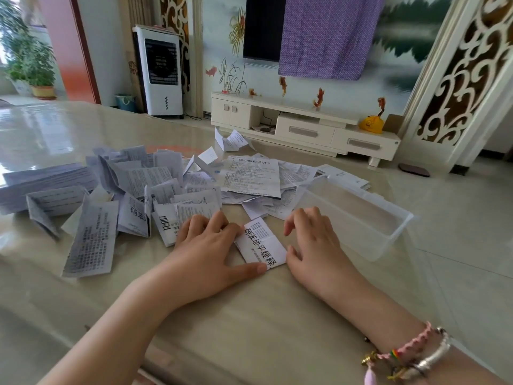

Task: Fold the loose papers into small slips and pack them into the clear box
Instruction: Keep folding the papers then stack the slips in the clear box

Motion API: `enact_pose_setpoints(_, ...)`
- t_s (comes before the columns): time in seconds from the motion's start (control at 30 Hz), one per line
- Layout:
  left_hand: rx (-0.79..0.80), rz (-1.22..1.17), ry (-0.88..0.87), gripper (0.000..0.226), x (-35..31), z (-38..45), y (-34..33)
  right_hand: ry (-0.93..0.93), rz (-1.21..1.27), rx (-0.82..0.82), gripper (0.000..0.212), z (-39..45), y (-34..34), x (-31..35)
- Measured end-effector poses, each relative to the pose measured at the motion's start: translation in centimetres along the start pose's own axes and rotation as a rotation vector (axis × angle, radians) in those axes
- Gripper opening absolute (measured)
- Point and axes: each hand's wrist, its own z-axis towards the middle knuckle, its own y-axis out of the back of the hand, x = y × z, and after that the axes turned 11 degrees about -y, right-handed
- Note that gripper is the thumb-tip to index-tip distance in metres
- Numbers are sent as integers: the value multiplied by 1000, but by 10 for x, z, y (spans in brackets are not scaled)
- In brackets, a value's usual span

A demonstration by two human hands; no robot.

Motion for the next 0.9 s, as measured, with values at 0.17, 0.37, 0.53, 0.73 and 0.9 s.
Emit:
enact_pose_setpoints(0.17, -62, -54, -7, 108, 4, -1, -2, 230, 341, 119, 26, -3, 10, -6)
enact_pose_setpoints(0.37, -86, -159, -41, 95, 8, -5, 3, 216, 255, 272, 41, 0, 13, -15)
enact_pose_setpoints(0.53, -73, -172, -35, 93, 11, -4, 1, 352, 80, 246, 38, 5, 21, -17)
enact_pose_setpoints(0.73, -53, -242, -15, 84, 14, -2, 4, 493, -176, 234, 39, 15, 28, -8)
enact_pose_setpoints(0.9, -90, -459, 28, 67, 9, -2, 12, 430, 24, 161, 27, 19, 25, -4)
